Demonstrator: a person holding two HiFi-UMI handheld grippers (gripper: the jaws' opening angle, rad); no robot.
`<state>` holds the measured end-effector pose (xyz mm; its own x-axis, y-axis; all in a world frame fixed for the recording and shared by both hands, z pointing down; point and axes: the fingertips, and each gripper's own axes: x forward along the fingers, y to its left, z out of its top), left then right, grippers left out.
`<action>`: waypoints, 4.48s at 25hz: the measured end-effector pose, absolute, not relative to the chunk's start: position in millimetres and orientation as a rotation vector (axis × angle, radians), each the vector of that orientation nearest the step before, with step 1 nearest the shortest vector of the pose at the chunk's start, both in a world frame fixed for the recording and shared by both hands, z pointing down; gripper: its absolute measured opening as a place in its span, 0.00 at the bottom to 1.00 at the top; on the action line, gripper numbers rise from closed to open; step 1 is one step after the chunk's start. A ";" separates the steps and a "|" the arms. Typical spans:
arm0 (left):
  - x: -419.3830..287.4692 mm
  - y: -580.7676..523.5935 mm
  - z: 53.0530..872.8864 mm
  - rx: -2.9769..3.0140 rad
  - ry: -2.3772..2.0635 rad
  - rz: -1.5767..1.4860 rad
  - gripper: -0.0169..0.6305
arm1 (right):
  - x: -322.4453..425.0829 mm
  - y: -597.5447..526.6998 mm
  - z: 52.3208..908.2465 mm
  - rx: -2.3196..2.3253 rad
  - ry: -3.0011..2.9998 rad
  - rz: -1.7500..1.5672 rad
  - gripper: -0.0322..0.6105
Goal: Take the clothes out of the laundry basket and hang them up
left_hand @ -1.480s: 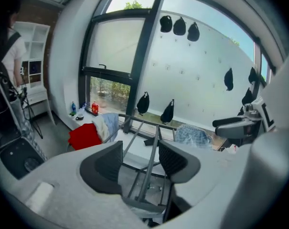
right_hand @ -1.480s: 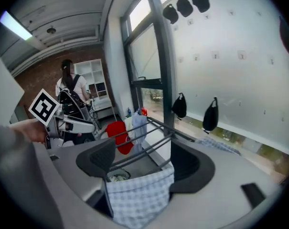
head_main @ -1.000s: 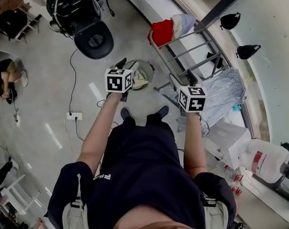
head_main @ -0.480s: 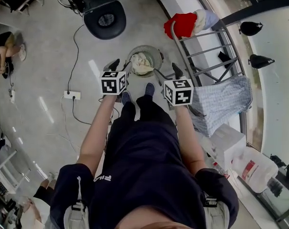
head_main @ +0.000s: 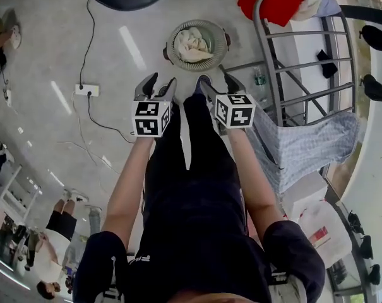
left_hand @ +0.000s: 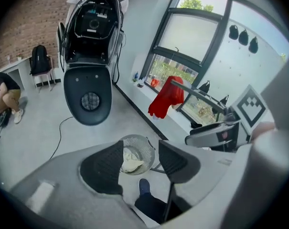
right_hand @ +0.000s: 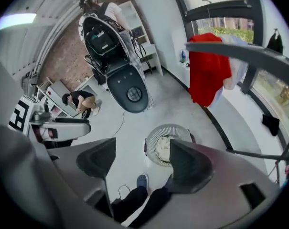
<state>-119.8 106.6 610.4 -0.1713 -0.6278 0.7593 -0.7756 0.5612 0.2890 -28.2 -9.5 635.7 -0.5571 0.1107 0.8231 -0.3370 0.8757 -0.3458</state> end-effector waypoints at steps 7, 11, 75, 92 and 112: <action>-104.7 71.5 718.6 1.242 -1.774 0.348 0.38 | -12.3 -17.4 750.4 0.146 -2.013 0.606 0.59; -95.2 34.8 781.1 1.343 -1.690 0.416 0.38 | -1.8 -28.7 798.0 0.170 -2.003 0.627 0.59; -80.0 -24.2 724.2 1.682 -1.602 0.681 0.07 | 15.2 -36.1 687.6 0.243 -2.113 0.614 0.54; -69.2 -22.7 426.0 1.715 -1.751 0.212 0.07 | -7.6 -15.9 493.4 0.214 -2.411 0.691 0.52; -33.9 16.8 335.6 1.869 -1.712 -0.022 0.07 | 3.5 -25.9 387.3 0.260 -2.638 0.340 0.09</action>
<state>-33.9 16.8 335.6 0.1691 -0.9119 0.3739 -0.9022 0.0095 0.4313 3.5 -25.9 387.3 -0.8738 -0.1244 0.4700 -0.2396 0.9514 -0.1936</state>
